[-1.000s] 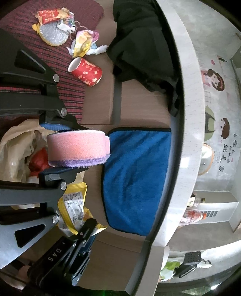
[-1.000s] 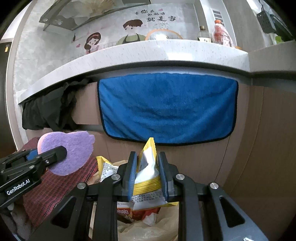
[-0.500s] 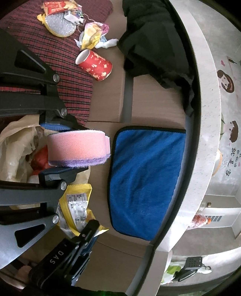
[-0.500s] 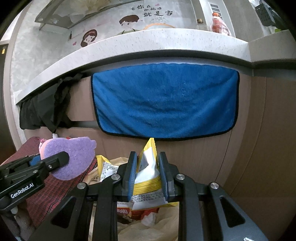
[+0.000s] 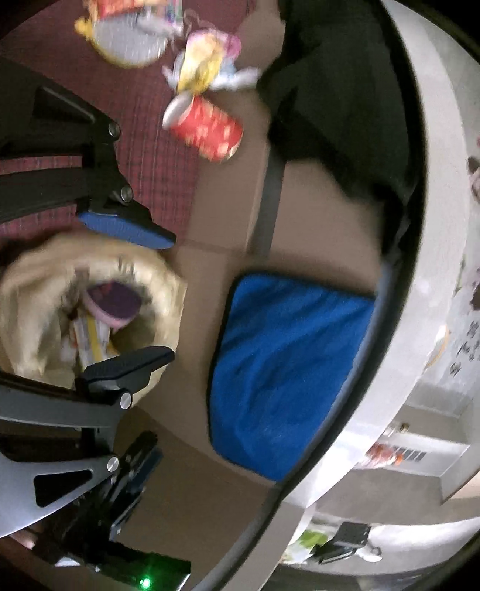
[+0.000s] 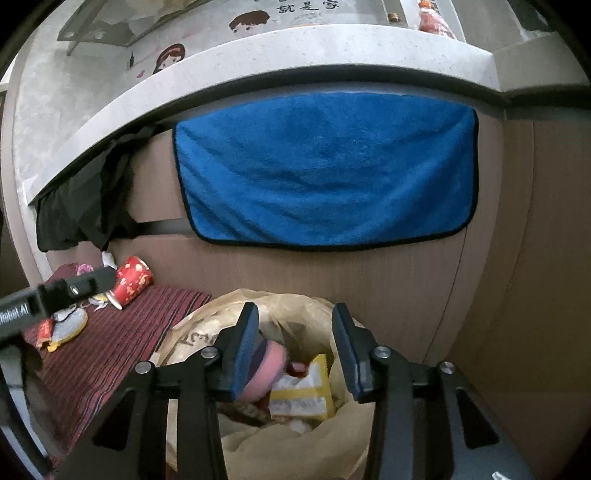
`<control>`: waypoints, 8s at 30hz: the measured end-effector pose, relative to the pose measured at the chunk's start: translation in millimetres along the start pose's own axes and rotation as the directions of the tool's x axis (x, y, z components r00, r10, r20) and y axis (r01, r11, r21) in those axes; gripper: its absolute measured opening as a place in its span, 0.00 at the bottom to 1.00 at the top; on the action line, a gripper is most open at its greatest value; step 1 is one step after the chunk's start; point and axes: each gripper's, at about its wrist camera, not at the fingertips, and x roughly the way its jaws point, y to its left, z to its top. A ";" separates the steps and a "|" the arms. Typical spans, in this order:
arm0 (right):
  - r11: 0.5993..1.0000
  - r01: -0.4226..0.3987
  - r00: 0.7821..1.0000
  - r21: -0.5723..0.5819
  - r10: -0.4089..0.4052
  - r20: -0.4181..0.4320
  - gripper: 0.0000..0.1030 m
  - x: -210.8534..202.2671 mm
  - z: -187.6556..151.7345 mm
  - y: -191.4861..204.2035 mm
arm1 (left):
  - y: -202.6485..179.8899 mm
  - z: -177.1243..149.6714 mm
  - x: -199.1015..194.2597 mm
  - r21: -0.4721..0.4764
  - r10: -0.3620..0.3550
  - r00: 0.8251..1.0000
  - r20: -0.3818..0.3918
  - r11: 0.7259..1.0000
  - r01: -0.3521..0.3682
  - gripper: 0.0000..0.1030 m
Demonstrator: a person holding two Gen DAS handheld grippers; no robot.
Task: Collect trash
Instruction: 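Reach the left tool to the red snack packet and grasp it, then grasp the red paper cup with the right tool while the left tool holds the packet, then carry the red packet and red cup over the bin and open both tools, then grasp the white tissue bundle with the left tool while the right tool grasps the pink-yellow wrapper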
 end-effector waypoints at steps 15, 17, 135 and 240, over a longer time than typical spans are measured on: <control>0.972 -0.194 0.978 -0.129 0.202 0.047 0.38 -43.2 23.0 107.3 | 146.1 6.8 -142.2 -0.155 0.291 0.946 0.142 0.951 -0.269 0.54; 0.963 -0.227 0.972 -0.147 0.234 0.031 0.38 -40.3 24.9 128.8 | 171.3 4.6 -160.1 -0.203 0.326 0.934 0.148 0.934 -0.294 0.54; 1.000 -0.017 0.984 0.005 0.016 0.180 0.50 -84.1 45.4 13.9 | -82.0 35.3 -75.6 0.185 0.136 0.955 0.262 0.964 -0.188 0.33; 0.865 -0.432 0.896 -0.254 0.380 -0.231 0.50 108.5 20.3 303.3 | 282.8 -0.9 -143.5 -0.238 0.356 0.930 0.089 0.915 -0.327 0.55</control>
